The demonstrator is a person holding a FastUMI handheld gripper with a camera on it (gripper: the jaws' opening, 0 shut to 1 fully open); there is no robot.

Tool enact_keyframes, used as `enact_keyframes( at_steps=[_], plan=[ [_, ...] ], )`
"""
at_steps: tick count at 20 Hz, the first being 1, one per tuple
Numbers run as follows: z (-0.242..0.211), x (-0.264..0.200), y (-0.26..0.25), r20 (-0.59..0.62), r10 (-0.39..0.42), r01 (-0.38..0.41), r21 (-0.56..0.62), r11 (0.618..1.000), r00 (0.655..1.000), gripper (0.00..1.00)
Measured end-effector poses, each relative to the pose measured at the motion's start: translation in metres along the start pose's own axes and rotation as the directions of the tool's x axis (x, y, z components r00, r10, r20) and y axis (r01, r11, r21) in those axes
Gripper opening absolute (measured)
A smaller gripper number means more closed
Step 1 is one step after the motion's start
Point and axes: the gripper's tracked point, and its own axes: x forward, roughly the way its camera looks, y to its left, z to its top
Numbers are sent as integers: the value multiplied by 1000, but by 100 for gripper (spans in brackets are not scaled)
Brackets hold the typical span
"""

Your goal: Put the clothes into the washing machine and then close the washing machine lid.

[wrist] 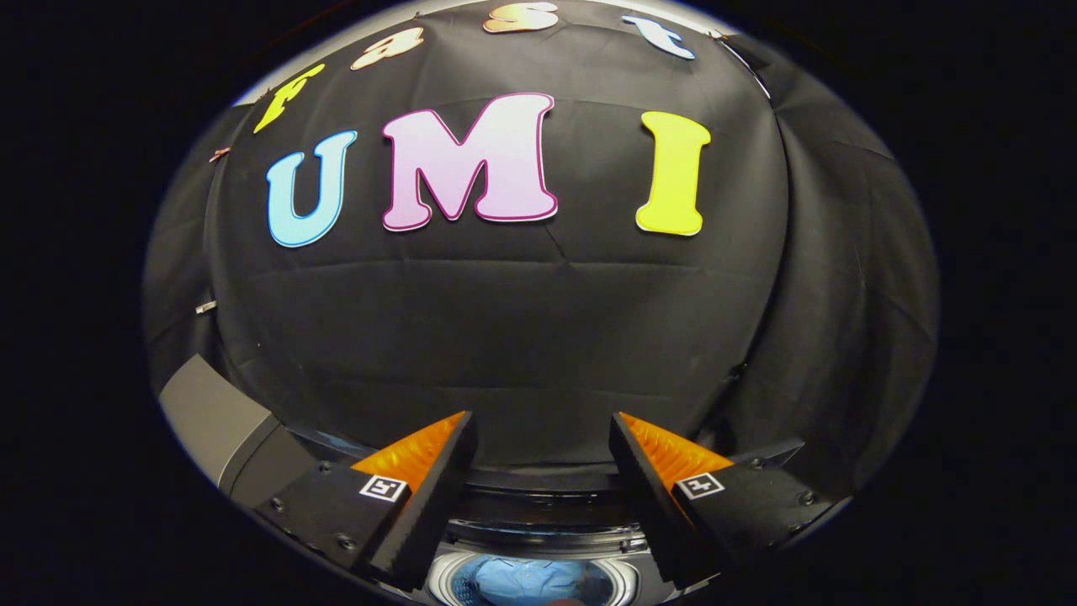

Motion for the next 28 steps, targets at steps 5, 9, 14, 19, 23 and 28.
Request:
enact_keyframes(
  at_steps=[5, 9, 14, 19, 23, 28],
  plan=[
    [-6, -11, 2, -11, 8, -8, -2, 1000, 1000, 100],
    [-9, -15, 0, -19, -9, 9, -7, 1000, 1000, 100],
    [-11, -18, -2, -16, -29, 28, -14, 1000, 999, 100],
    [-12, -20, -2, -10, -43, 43, -18, 999, 999, 100],
    [-13, -19, -2, -12, -38, 37, -21, 999, 999, 100],
    [-13, -20, -1, -7, -21, 21, -28, 999, 1000, 100]
  ],
)
